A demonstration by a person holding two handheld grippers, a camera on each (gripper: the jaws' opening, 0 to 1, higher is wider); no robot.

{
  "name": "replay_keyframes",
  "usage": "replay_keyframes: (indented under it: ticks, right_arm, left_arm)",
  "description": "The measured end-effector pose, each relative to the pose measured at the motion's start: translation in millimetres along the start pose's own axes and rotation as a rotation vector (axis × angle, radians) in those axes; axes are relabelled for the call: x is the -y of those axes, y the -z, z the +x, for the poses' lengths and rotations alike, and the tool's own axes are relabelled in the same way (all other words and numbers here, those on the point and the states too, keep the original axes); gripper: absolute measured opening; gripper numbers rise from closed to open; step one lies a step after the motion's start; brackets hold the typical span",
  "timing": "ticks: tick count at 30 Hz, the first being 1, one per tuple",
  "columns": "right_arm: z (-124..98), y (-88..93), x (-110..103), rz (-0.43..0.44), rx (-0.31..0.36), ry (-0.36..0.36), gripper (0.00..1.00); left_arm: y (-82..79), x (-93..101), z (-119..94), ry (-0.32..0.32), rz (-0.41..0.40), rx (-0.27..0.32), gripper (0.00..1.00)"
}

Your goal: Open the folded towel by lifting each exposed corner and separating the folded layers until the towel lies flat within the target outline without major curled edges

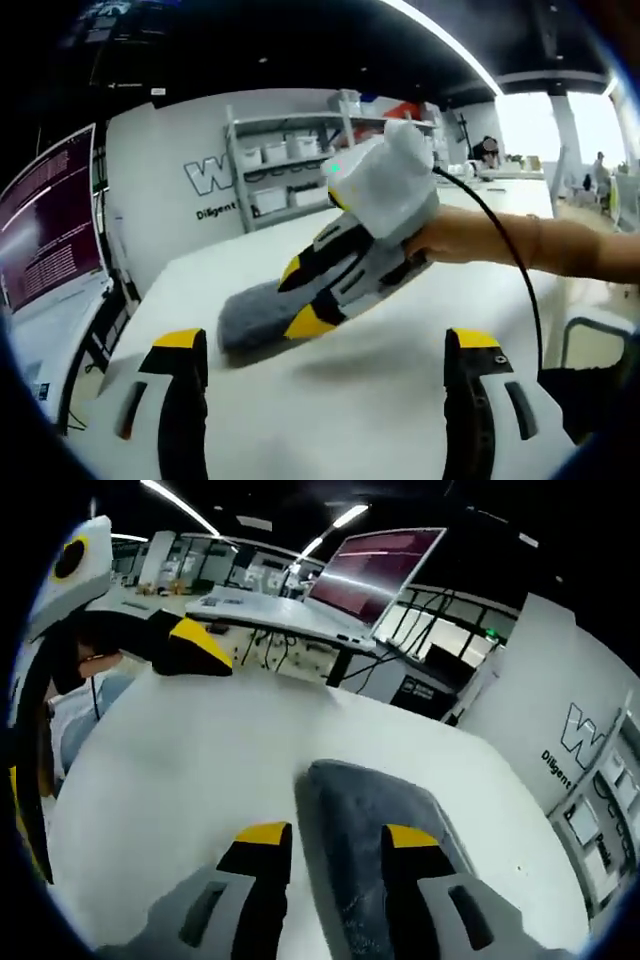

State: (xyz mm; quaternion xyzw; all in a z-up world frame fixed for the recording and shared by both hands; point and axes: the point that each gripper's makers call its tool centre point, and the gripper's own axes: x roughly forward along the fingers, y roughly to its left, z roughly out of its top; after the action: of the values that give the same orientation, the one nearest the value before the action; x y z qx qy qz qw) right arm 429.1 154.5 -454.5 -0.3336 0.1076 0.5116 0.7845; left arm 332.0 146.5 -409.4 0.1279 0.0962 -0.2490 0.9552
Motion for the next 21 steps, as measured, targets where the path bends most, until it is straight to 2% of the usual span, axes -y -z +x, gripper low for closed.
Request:
replay_keyframes:
  ticks: [7,10,14,17,21]
  right_arm:
    - [25.0,-5.2,-6.8,-0.086,-0.024,0.005,0.16]
    - [31.9,-1.6,-12.3,-0.113,-0.058,-0.011,0.15]
    - [37.4,2.2,-10.2,-0.146,-0.084,0.010,0.00]
    - [37.7,1.0,-11.6,-0.183,-0.061,0.004,0.00]
    - [35.5,2.5,-7.2,-0.157,-0.047,0.019,0.00]
  left_arm:
    - [0.2,-0.5,-2.2,0.000,0.005,0.001,0.97]
    - [2.6,0.0,-2.7,0.006,0.001,0.001,0.97]
    - [5.9,-3.0,-3.2,0.000,-0.012,0.002,0.97]
    - [9.6,-6.8,-4.0,-0.005,-0.021,-0.004,0.97]
    - [14.0,-12.7,-6.6,-0.020,-0.041,-0.002,0.96]
